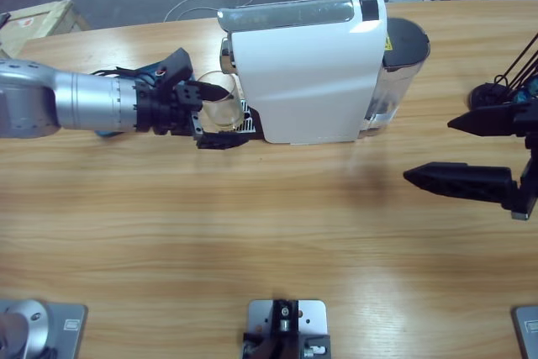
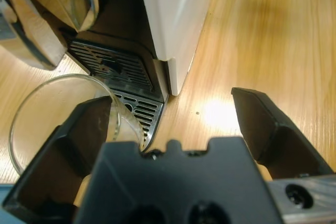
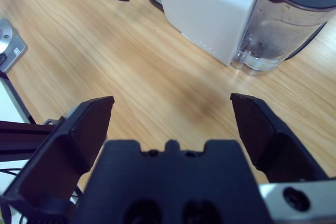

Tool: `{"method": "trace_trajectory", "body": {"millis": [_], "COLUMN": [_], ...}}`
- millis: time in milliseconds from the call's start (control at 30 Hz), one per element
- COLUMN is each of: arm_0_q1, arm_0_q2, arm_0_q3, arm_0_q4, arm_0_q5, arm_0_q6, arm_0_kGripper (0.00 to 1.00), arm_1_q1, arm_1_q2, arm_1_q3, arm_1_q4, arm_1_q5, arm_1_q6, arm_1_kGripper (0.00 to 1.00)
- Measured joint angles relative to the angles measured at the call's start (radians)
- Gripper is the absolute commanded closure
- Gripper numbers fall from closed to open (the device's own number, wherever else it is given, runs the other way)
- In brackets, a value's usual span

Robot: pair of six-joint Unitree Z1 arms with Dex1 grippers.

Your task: Pour coffee

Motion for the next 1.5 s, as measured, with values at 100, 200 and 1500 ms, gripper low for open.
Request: {"method": "trace_trajectory", "body": {"millis": [100,200,1500], "arm_0_q1": [-0.002,-0.002,-0.011], "arm_0_q2": [0.000,0.000,-0.117], "arm_0_q3": [0.000,0.000,0.013], "arm_0_q4": [-0.001,-0.003,-0.029], "arm_0_q5": [0.000,0.000,0.007], "arm_0_q6": [-0.003,-0.003,-0.045], "arm_0_kGripper": [0.023,0.023,0.016], "arm_1_q1": [0.000,0.000,0.000], "arm_1_q2": [0.000,0.000,0.000], "arm_1_q3": [0.000,0.000,0.007], "arm_1_q4": [-0.005,-0.007,-0.037], "arm_1_q5": [0.000,0.000,0.000], "arm_1_q6": [0.000,0.000,0.001], "arm_1_kGripper": [0.000,0.000,0.000]}}
